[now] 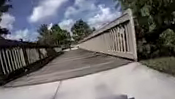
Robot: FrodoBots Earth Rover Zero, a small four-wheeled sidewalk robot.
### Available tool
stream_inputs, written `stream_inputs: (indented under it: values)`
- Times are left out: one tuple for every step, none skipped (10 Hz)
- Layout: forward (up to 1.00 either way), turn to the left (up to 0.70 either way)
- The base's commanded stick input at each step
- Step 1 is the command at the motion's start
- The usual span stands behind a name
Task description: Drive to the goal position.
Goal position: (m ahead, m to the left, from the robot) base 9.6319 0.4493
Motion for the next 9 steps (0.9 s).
stream_inputs:
  values:
    - [0.85,0.00]
    - [0.85,0.00]
    - [0.85,0.00]
    - [0.85,0.00]
    - [0.85,0.00]
    - [0.85,0.00]
    - [0.85,0.00]
    - [0.85,0.07]
    - [0.85,0.34]
